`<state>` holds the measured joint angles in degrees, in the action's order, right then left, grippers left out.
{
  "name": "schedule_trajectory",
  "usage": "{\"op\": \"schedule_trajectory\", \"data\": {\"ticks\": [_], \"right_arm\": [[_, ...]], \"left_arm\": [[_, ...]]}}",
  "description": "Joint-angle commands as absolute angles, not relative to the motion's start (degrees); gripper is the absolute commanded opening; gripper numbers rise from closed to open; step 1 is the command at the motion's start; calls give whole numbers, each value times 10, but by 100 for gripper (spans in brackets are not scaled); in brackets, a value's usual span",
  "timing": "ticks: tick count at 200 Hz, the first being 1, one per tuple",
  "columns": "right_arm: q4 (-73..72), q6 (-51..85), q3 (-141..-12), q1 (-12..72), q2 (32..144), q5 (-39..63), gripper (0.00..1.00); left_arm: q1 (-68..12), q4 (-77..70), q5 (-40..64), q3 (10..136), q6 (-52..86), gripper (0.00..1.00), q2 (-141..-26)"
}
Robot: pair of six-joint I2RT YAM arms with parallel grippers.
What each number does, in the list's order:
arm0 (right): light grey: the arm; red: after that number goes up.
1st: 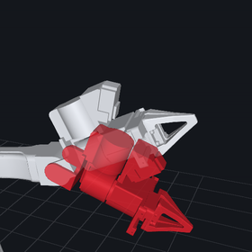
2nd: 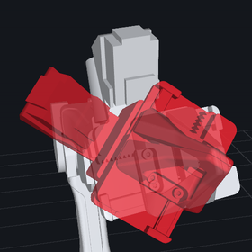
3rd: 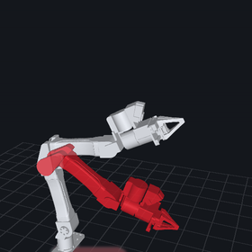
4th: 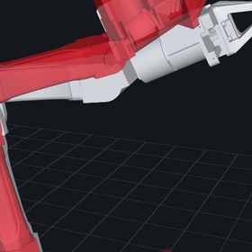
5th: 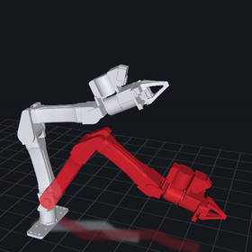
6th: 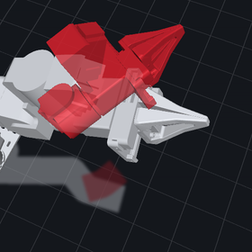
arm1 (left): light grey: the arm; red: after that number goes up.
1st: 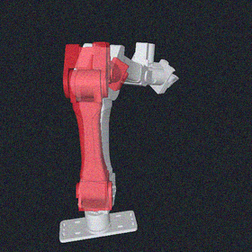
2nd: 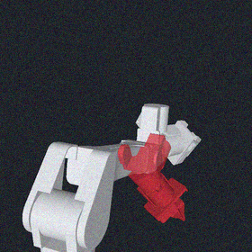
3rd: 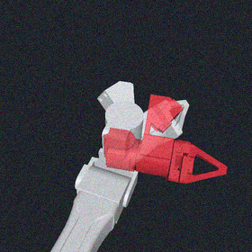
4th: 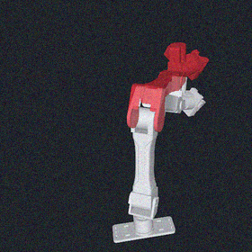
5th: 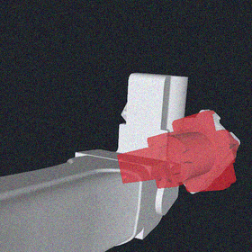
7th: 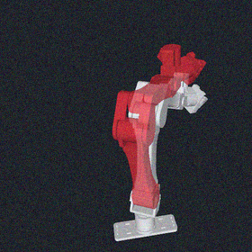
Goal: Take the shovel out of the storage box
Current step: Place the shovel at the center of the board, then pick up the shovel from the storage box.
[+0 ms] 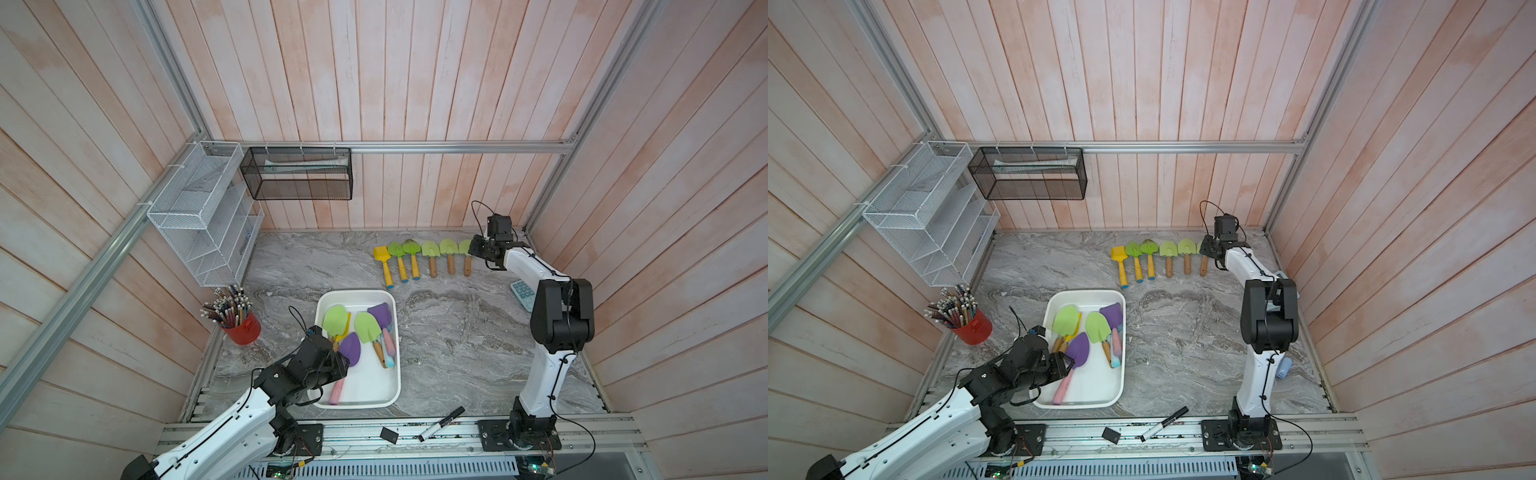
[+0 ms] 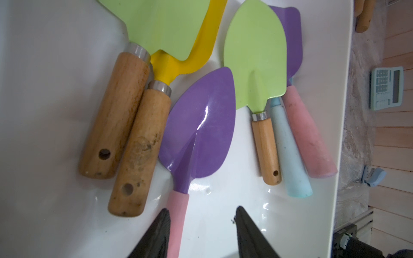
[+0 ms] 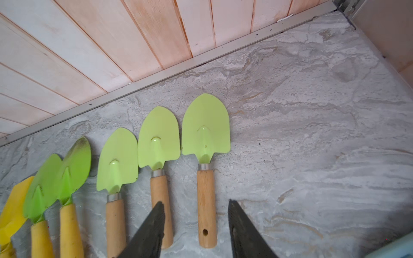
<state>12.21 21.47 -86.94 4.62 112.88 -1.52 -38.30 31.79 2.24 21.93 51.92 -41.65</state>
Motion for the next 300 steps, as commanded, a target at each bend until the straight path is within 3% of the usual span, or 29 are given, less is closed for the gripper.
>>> {"op": "schedule_trajectory", "data": {"ticks": [1, 99, 153, 300], "right_arm": [[99, 229, -839, 51, 1102, 0, 49], [34, 251, -634, 196, 877, 21, 51], [43, 248, -549, 283, 817, 23, 52], [10, 272, -480, 295, 810, 50, 52]], "left_arm": [[-390, 328, 3, 238, 526, 50, -417], [-413, 349, -27, 257, 527, 50, -453], [-429, 350, -49, 259, 531, 48, -487], [-542, 438, -92, 304, 618, 48, -624]]}}
